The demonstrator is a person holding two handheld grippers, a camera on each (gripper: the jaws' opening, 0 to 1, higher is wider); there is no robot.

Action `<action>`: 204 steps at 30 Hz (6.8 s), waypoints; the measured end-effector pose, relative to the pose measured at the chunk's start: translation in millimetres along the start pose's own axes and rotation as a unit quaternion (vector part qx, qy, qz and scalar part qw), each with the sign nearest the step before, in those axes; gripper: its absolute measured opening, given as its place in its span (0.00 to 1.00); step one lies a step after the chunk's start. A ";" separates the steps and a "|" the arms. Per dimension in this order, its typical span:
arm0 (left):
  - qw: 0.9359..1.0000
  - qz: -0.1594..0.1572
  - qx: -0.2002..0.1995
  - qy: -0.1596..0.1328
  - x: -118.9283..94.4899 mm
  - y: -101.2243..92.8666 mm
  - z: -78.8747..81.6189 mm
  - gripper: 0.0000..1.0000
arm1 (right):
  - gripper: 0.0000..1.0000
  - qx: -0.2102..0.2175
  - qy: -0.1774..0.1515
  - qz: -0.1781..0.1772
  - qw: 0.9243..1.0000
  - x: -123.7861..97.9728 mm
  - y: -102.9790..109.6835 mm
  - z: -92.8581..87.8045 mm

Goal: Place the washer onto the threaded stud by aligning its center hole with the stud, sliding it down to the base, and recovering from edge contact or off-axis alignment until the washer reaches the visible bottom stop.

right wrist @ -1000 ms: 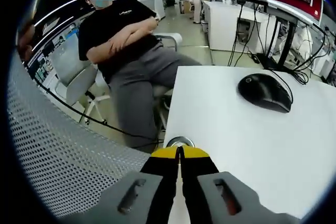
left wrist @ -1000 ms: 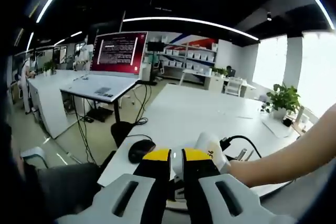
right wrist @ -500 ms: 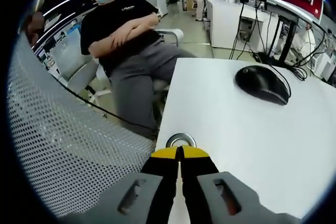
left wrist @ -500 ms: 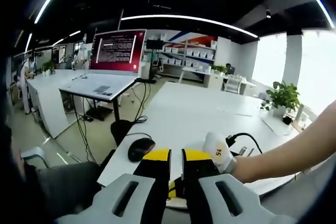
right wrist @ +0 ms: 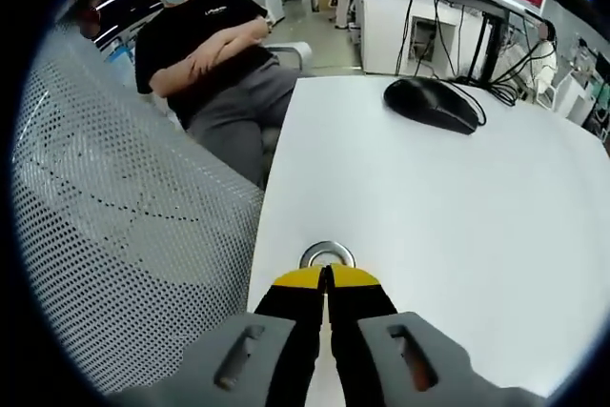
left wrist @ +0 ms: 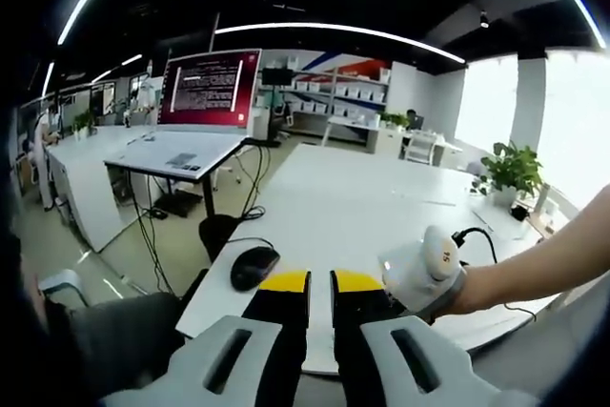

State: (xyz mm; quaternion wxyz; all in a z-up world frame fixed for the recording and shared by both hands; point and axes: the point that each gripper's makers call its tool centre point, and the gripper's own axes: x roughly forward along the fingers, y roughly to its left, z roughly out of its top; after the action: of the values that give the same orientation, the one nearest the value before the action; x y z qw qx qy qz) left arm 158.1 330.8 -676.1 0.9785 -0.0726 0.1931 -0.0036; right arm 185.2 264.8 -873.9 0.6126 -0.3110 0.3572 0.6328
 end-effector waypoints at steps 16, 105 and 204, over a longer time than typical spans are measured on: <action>0.996 -0.040 0.056 0.048 1.3 -14.8 -12.4 0.01 | 0.04 0.033 0.020 -0.039 0.998 -33.0 -9.9 -45.6; 0.922 -0.152 0.233 0.268 -12.1 -70.5 -89.0 0.00 | 0.27 0.011 0.148 -0.046 0.988 -119.8 -31.9 -134.3; 0.923 -0.146 0.237 0.266 -10.9 -68.4 -88.2 0.00 | 0.23 -0.017 0.215 -0.075 0.974 -139.0 -102.0 -122.3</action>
State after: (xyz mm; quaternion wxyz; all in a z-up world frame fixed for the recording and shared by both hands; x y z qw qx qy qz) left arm 116.1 251.1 -742.9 0.8683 0.1380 0.4271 -0.2109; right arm 289.3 85.4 -833.1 0.5615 -0.4761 0.4456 0.5094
